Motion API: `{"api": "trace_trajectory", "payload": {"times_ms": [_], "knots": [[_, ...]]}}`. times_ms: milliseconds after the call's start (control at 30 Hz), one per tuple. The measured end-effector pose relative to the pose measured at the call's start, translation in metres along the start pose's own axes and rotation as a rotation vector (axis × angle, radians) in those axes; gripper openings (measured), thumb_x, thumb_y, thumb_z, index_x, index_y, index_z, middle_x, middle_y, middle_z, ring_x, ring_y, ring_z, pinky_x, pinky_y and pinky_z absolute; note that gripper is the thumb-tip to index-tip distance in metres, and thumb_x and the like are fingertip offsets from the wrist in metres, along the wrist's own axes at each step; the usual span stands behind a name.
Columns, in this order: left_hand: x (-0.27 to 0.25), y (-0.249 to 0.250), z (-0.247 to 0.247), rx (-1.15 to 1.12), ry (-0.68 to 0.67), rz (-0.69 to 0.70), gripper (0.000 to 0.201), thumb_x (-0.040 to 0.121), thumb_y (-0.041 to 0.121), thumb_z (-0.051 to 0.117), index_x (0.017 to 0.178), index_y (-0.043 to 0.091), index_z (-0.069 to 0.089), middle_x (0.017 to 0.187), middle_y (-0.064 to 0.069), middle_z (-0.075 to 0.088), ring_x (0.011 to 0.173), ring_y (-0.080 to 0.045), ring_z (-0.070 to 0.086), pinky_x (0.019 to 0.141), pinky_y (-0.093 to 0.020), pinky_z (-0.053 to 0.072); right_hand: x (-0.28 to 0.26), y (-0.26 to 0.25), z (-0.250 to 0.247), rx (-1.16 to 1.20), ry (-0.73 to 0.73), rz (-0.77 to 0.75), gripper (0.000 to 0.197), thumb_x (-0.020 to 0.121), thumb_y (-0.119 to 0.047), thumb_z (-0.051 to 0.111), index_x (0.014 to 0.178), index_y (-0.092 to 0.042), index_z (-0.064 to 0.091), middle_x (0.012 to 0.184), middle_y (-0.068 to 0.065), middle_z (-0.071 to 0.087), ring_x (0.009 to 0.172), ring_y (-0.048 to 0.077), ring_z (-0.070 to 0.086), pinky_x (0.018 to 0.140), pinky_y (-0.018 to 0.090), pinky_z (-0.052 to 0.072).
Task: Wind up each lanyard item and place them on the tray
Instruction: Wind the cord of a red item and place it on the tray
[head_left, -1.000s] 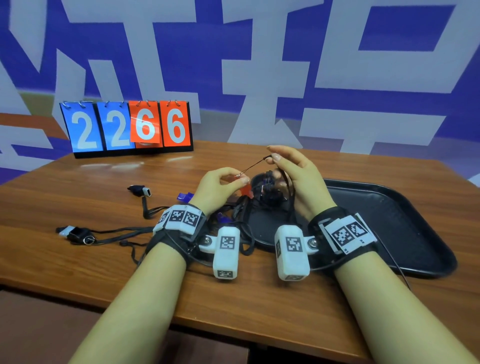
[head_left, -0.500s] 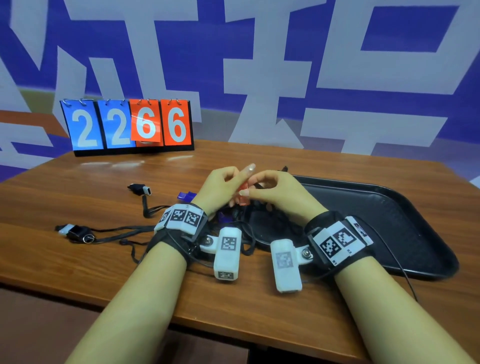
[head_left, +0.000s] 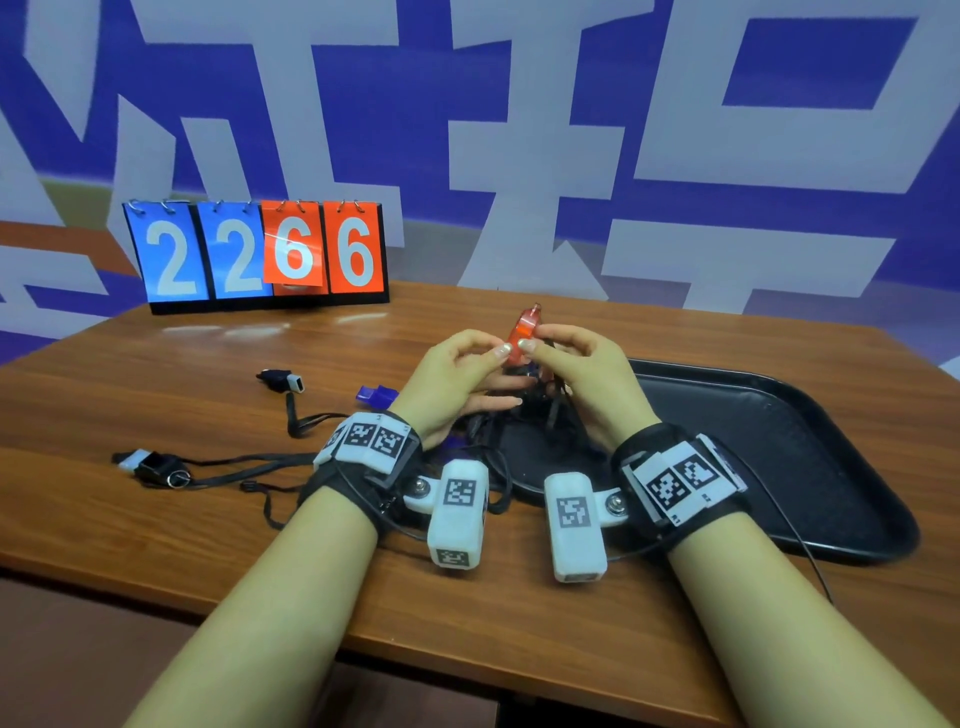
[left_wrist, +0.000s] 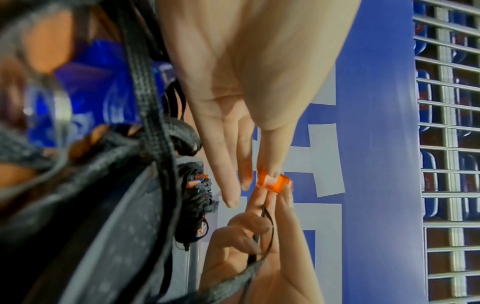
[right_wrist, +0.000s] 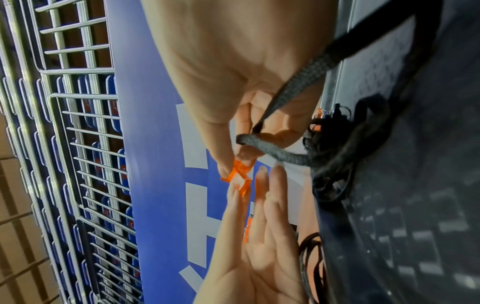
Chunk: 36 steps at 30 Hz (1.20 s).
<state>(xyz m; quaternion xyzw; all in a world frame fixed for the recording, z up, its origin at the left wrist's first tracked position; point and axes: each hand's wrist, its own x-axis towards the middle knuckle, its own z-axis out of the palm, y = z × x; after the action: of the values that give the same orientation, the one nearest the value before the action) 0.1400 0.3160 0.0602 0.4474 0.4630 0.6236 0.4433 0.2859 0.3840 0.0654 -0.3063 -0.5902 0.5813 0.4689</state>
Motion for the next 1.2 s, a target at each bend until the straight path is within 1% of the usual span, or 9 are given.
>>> {"api": "trace_trajectory", "payload": {"times_ms": [100, 200, 333, 500, 633, 733, 933, 1033, 1200], "knots": [[0.001, 0.000, 0.001, -0.022, -0.001, 0.012, 0.016, 0.102, 0.013, 0.051, 0.111, 0.000, 0.055, 0.106, -0.015, 0.074, 0.096, -0.029, 0.074, 0.067, -0.029, 0.060, -0.001, 0.000, 0.001, -0.050, 0.029, -0.006, 0.020, 0.089, -0.021, 0.070, 0.103, -0.007, 0.071, 0.090, 0.004, 0.073, 0.066, 0.004, 0.063, 0.062, 0.020, 0.049], [0.002, 0.001, -0.002, -0.007, 0.026, 0.037, 0.009, 0.101, 0.011, 0.053, 0.103, 0.003, 0.055, 0.104, -0.017, 0.074, 0.094, -0.029, 0.074, 0.068, -0.028, 0.060, 0.005, 0.000, -0.005, -0.102, 0.219, -0.061, 0.011, 0.095, -0.016, 0.060, 0.097, -0.010, 0.069, 0.080, 0.002, 0.070, 0.060, 0.008, 0.056, 0.054, 0.020, 0.046], [0.002, 0.001, -0.005, 0.063, 0.059, 0.039, 0.008, 0.098, 0.013, 0.058, 0.100, 0.005, 0.057, 0.096, -0.012, 0.076, 0.087, -0.027, 0.075, 0.067, -0.026, 0.061, 0.007, -0.003, -0.014, 0.015, 0.288, -0.110, 0.022, 0.099, -0.010, 0.053, 0.121, -0.015, 0.054, 0.087, 0.001, 0.071, 0.063, 0.006, 0.061, 0.055, 0.015, 0.047], [-0.001, 0.003, -0.003, 0.120, 0.052, 0.024, 0.013, 0.097, 0.013, 0.060, 0.105, 0.003, 0.062, 0.094, -0.016, 0.076, 0.077, -0.026, 0.075, 0.061, -0.023, 0.059, -0.001, -0.012, -0.009, 0.139, 0.126, -0.169, 0.022, 0.099, -0.011, 0.054, 0.119, -0.004, 0.061, 0.108, 0.000, 0.074, 0.079, 0.011, 0.069, 0.076, 0.027, 0.058], [0.000, 0.003, -0.001, 0.125, 0.087, 0.030, 0.014, 0.097, 0.011, 0.061, 0.104, 0.000, 0.062, 0.092, -0.017, 0.074, 0.073, -0.023, 0.075, 0.059, -0.021, 0.059, -0.006, -0.015, -0.001, 0.151, -0.104, -0.037, 0.019, 0.097, -0.005, 0.053, 0.112, -0.008, 0.065, 0.105, 0.007, 0.074, 0.058, 0.009, 0.054, 0.050, 0.016, 0.043], [0.000, 0.003, 0.000, 0.090, 0.142, 0.030, 0.017, 0.097, 0.010, 0.061, 0.107, -0.004, 0.061, 0.090, -0.016, 0.074, 0.071, -0.020, 0.075, 0.059, -0.021, 0.057, -0.008, -0.009, 0.003, 0.001, -0.214, 0.037, 0.018, 0.096, -0.005, 0.055, 0.107, -0.006, 0.068, 0.089, 0.013, 0.068, 0.052, 0.008, 0.047, 0.043, 0.015, 0.034], [0.000, 0.004, 0.001, 0.098, 0.170, 0.052, 0.028, 0.097, 0.012, 0.062, 0.112, -0.011, 0.059, 0.092, -0.023, 0.073, 0.070, -0.019, 0.074, 0.062, -0.022, 0.060, -0.006, -0.008, 0.009, -0.159, -0.179, 0.051, 0.028, 0.102, -0.030, 0.049, 0.096, -0.007, 0.064, 0.066, -0.002, 0.055, 0.042, 0.004, 0.028, 0.038, 0.016, 0.021], [0.000, 0.004, 0.001, 0.096, 0.173, 0.066, 0.027, 0.097, 0.012, 0.062, 0.111, -0.011, 0.060, 0.091, -0.018, 0.074, 0.070, -0.018, 0.074, 0.063, -0.022, 0.060, -0.005, -0.007, 0.009, -0.140, -0.201, 0.057, 0.032, 0.105, -0.028, 0.038, 0.083, -0.014, 0.055, 0.057, -0.002, 0.041, 0.039, 0.005, 0.024, 0.036, 0.015, 0.019], [0.001, 0.002, 0.000, 0.108, 0.176, 0.088, 0.020, 0.096, 0.011, 0.062, 0.108, -0.005, 0.067, 0.083, -0.011, 0.073, 0.070, -0.011, 0.072, 0.063, -0.020, 0.057, -0.009, -0.008, 0.009, -0.120, -0.375, 0.119, 0.033, 0.104, -0.030, 0.041, 0.079, -0.015, 0.058, 0.057, 0.000, 0.040, 0.041, 0.007, 0.019, 0.037, 0.014, 0.015]]}}
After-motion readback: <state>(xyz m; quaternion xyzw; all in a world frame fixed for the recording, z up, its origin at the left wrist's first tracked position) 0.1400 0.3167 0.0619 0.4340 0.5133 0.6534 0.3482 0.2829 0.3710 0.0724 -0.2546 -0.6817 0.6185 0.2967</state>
